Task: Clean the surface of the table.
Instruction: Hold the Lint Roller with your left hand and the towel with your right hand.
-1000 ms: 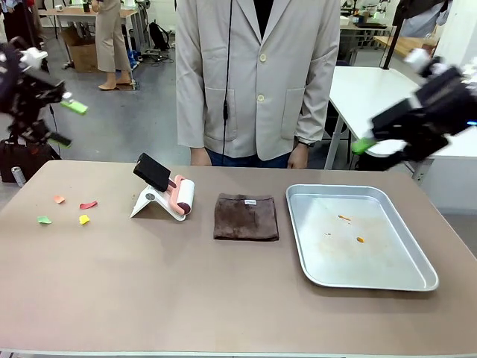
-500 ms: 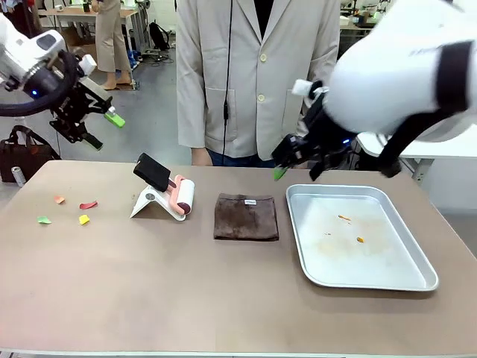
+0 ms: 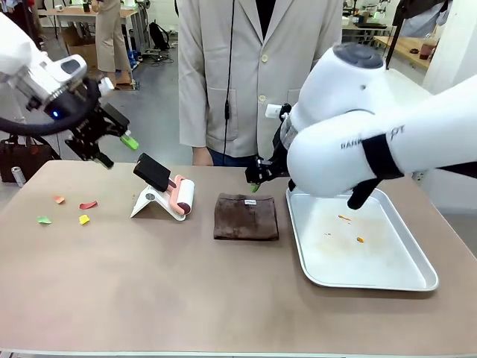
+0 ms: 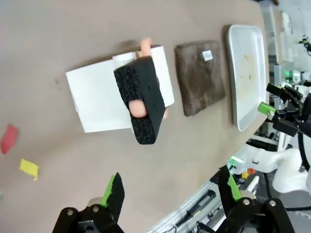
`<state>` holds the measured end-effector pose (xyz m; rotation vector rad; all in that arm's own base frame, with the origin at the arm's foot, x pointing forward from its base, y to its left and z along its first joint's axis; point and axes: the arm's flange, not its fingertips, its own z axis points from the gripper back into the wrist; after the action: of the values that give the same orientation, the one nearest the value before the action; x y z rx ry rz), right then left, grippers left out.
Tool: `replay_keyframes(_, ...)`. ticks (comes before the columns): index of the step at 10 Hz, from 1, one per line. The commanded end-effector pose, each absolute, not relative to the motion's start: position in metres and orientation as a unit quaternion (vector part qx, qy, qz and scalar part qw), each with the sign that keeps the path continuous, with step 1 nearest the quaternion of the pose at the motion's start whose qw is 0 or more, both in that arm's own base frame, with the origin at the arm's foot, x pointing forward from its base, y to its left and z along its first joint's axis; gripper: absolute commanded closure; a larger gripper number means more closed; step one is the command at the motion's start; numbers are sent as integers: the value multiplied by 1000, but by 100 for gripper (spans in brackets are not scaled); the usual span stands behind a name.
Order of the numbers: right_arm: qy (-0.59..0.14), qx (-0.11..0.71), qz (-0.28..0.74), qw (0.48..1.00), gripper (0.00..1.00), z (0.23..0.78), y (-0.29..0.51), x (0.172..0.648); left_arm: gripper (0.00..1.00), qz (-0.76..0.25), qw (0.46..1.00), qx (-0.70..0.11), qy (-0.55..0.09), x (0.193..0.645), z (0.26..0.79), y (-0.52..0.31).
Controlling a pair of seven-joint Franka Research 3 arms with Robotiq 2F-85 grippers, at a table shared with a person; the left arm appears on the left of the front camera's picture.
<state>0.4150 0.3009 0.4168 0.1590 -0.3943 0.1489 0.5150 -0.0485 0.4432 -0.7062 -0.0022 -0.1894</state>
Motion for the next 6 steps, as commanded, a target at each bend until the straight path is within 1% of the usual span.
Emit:
replay_keyframes(1,-200,63,46,977,0,401,321,430,0,-60,935,-350,-10,504,427,-68)
replay_keyframes(3,-181,68,16,981,0,390,320,438,0,-38,938,-344,-31,505,420,-76)
replay_keyframes(5,-162,90,-10,983,0,392,309,437,0,-23,943,-331,-23,510,406,-72)
replay_keyframes(6,-176,73,28,981,0,387,303,433,0,-14,947,-322,-13,511,402,-69)
